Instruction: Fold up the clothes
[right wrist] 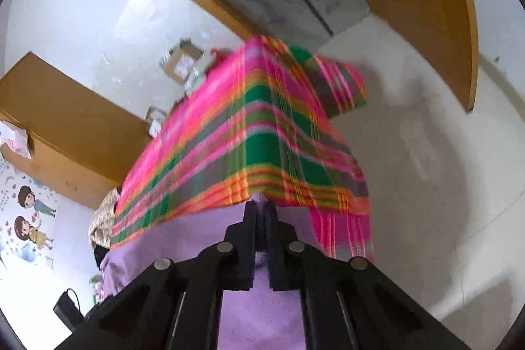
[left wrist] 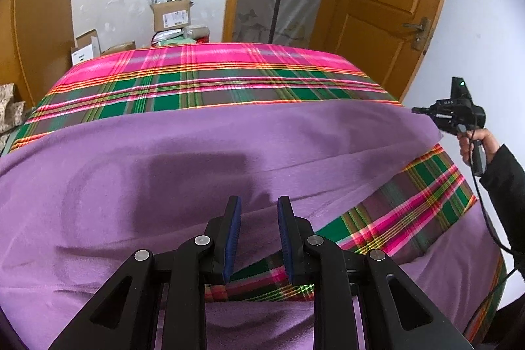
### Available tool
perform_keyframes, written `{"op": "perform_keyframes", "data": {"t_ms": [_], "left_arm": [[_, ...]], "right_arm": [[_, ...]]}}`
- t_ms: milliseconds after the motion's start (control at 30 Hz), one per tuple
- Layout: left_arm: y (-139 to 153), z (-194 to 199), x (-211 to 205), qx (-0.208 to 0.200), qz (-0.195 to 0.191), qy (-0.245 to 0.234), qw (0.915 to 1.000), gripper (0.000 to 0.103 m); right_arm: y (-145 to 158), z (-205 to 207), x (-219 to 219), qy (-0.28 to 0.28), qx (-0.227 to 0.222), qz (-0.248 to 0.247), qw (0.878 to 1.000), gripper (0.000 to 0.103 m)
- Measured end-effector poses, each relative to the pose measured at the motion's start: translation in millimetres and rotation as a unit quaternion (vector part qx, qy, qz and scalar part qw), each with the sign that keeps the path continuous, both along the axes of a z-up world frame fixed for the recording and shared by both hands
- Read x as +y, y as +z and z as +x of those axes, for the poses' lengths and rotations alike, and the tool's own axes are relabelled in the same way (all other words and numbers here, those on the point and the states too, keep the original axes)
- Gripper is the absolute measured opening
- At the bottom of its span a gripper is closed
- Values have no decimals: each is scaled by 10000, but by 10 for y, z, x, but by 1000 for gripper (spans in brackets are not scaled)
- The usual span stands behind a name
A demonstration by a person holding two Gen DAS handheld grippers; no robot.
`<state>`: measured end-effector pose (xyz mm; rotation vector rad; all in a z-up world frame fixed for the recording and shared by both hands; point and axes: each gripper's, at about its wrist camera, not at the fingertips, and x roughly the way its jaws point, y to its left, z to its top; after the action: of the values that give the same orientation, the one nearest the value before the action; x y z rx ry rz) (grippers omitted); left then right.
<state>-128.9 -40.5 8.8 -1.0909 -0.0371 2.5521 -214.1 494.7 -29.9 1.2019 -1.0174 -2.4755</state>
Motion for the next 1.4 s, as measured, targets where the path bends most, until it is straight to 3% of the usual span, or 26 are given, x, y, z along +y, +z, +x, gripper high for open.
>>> {"op": "perform_keyframes", "data": {"t_ms": [200,367,433,500,667,733,900,967,1000,1167,1267,1400], "left_arm": [[-86,-12,49,-242,35,-198,9995,23],[-136,68,122,-332,-44,-438,9985,23],[-96,100,108,-257,1,-432,9987,23],[-26,108,58,-110,71,-313,9994,23],[-86,19,10,-289,16,36,9996,23],[-116,43,27,-330,12,-13,9995,23],[-120,94,54,-326,39,-84,9994,23],[-120,84,55,-327,50,-79,9994,23],[-122,76,61,-333,51,-83,9994,23],[-166,50,119,-357,-36,-120,9993,23],[-175,45,132,-358,-50,-124,9993,23],[-178,66,124,-357,-63,-154,9992,23]], "right_arm": [[362,-22,-73,-243,514,565,9968,5],[371,-18,-73,-685,121,1152,9909,12],[436,112,-114,-717,276,1269,9889,20],[514,239,-231,-542,476,1354,9882,29],[584,568,-579,-48,511,1447,9881,33],[487,703,-523,-265,268,1175,9924,33],[-23,921,-192,-799,-466,-139,9956,36],[-118,926,-149,-854,-481,-524,9938,37],[-164,927,-128,-881,-484,-714,9924,43],[-213,777,-35,-1038,-240,-1207,9870,43],[-233,692,-22,-1109,-313,-1057,9877,11],[-99,796,-51,-1108,-6,-941,9894,7]]}}
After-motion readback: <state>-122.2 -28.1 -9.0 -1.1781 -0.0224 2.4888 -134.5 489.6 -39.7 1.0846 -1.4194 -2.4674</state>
